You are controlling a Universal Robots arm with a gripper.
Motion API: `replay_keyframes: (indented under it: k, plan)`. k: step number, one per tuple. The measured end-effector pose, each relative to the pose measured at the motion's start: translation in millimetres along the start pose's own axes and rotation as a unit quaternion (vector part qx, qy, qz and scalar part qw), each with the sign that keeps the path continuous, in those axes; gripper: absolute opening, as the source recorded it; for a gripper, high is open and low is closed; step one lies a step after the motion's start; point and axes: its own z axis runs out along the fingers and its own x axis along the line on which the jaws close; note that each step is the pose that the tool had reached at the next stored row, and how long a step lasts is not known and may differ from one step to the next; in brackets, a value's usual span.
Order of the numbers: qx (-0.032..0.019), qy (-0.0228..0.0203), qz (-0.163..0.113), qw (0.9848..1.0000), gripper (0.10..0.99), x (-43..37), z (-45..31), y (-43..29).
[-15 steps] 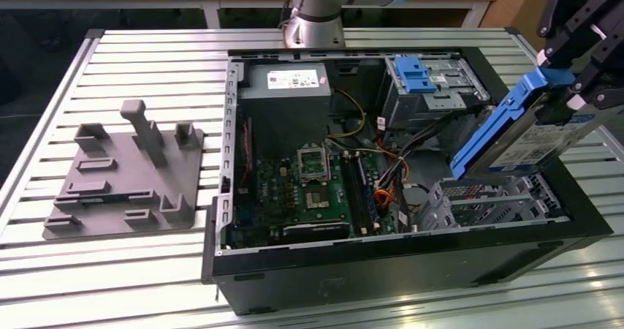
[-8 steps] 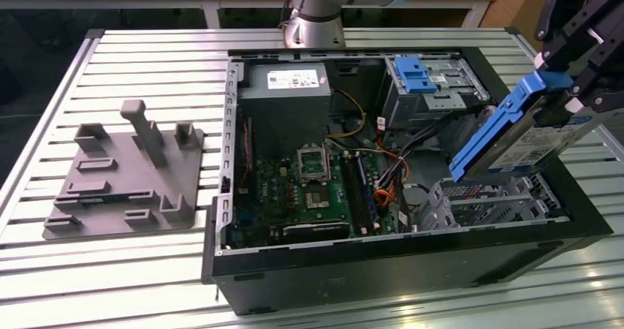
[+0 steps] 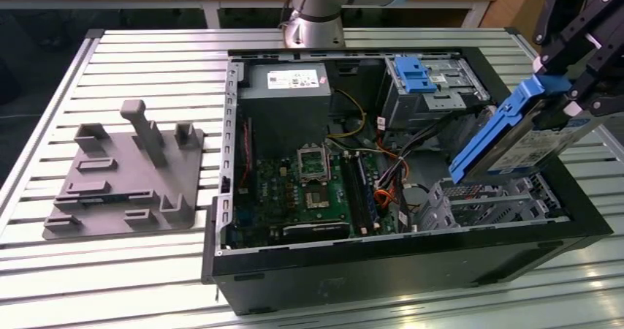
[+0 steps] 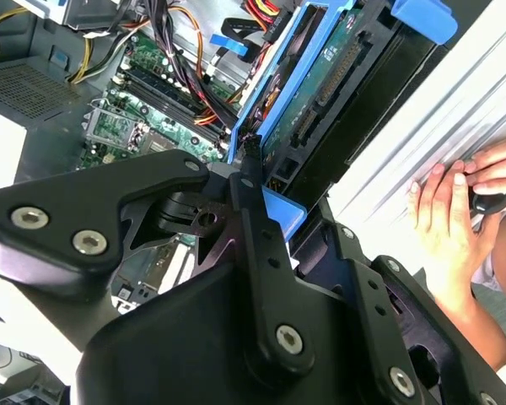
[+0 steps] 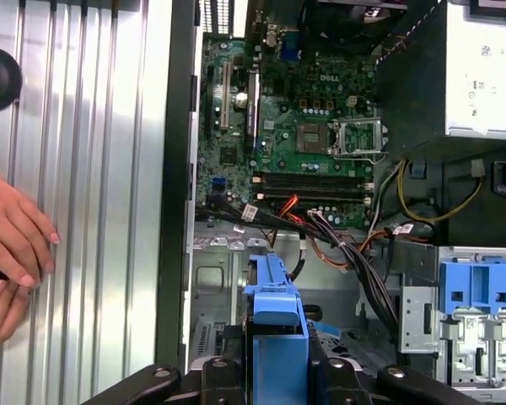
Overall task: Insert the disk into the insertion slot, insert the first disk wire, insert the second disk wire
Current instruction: 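Insert the disk into the insertion slot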
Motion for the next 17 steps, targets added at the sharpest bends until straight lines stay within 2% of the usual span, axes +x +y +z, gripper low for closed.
replay_keyframes:
  k: [17]
  plan:
    - [0.0000,0.0000,0.000,1.0000,0.365,4.1,7.9,-0.3]
